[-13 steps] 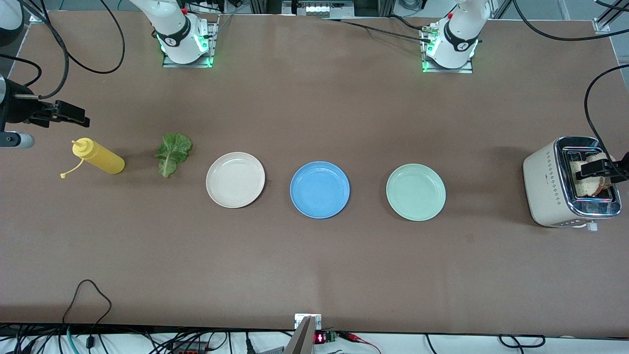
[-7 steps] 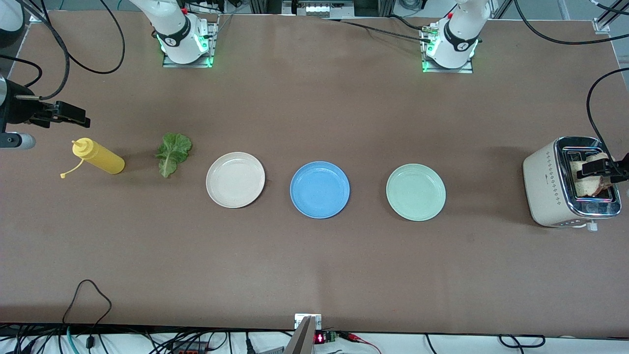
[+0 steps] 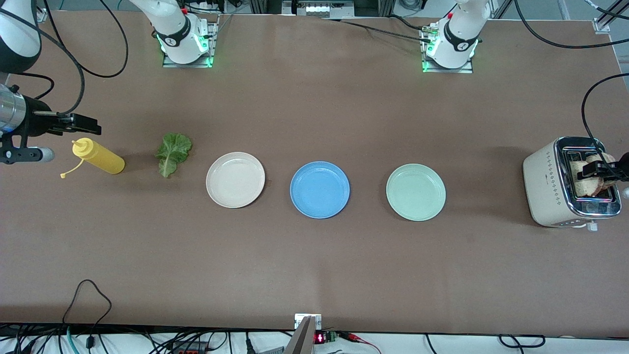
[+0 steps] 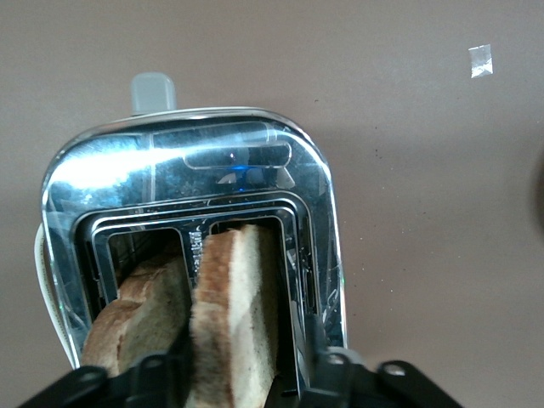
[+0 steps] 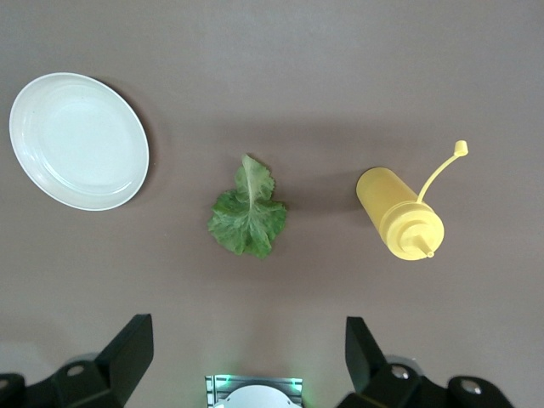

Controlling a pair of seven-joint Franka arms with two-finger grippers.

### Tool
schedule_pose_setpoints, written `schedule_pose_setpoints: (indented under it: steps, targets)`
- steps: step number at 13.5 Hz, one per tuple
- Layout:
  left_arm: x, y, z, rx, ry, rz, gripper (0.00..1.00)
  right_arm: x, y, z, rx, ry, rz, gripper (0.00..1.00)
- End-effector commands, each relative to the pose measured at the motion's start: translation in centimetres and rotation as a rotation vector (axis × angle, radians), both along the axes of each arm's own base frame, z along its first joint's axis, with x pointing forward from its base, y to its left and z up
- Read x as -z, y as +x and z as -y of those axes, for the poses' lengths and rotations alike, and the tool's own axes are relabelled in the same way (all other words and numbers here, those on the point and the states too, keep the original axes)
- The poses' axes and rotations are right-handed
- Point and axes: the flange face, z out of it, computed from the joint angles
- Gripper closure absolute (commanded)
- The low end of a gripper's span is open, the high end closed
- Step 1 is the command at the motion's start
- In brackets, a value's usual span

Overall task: Make sandwich in blue plate with both arms
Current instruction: 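Grasp toaster bread with the left gripper while the right gripper reaches lettuce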

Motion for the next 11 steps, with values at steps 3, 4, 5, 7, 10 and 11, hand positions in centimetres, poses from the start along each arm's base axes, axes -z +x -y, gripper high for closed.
schedule_pose_setpoints:
  steps: [3, 4, 5, 7, 10, 11]
  targets:
    - [1.4, -1.0, -0.9, 0.010, -0.011, -0.039, 0.83, 0.1, -0.3, -0.7, -0.013, 0.019, -0.025, 0.00]
    - [1.1, -1.2, -0.8, 0.010, -0.017, -0.051, 0.93, 0.5, -0.3, -0.6, -0.013, 0.017, -0.031, 0.00]
    - [0.4, -1.3, -0.6, 0.013, -0.022, -0.061, 0.98, 0.9, -0.4, -0.7, -0.013, 0.016, -0.039, 0.00]
    - [-3.4, -1.0, 0.0, 0.024, -0.021, -0.058, 0.99, 2.0, -0.5, -1.0, -0.016, 0.011, -0.044, 0.00]
    - [-11.3, 0.7, 3.4, 0.068, -0.043, -0.058, 0.99, 5.1, -1.3, -3.2, -0.047, 0.001, -0.006, 0.00]
    - [-13.3, 1.0, 5.7, 0.095, -0.054, -0.067, 0.99, 6.7, -1.9, -3.8, -0.058, 0.003, 0.027, 0.00]
